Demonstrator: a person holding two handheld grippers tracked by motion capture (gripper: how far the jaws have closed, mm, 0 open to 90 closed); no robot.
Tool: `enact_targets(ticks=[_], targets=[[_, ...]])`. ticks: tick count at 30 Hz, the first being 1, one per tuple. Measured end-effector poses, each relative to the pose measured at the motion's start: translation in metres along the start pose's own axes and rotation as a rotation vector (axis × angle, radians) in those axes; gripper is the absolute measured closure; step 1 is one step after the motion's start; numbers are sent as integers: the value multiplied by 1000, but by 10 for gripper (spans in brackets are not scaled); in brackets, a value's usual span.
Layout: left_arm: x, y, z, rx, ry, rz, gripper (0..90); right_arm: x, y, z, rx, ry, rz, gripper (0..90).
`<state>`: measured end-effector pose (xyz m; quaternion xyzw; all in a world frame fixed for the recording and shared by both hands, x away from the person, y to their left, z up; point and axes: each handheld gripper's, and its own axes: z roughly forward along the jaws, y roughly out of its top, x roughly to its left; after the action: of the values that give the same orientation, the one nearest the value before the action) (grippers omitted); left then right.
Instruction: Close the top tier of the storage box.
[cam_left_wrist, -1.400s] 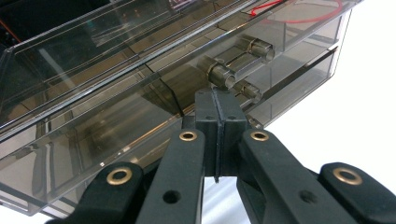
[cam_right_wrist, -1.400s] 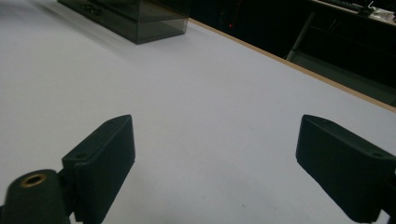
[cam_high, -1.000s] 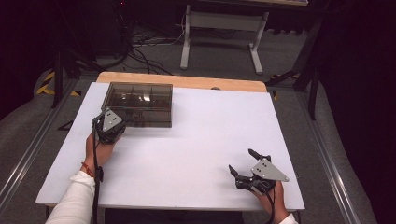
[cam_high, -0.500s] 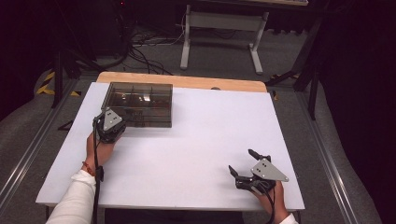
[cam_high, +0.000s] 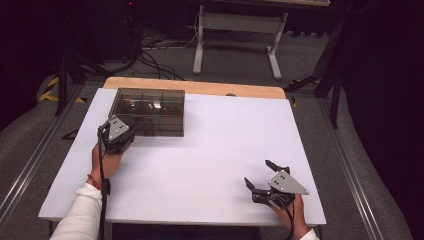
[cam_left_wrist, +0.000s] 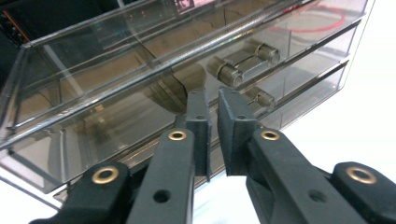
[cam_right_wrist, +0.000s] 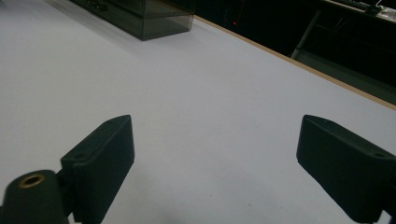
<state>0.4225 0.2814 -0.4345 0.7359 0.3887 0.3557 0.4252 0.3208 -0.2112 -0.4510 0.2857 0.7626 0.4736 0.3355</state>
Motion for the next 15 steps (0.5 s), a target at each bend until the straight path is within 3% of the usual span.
enact_targets(ticks=[8,15], targets=[[-5,4,-6,-5,0,19,690,0,1,-1,-4,-4,-1,122],[-8,6,-7,-1,-24,46,537,-2,-1,-1,1,-4,-2,122]])
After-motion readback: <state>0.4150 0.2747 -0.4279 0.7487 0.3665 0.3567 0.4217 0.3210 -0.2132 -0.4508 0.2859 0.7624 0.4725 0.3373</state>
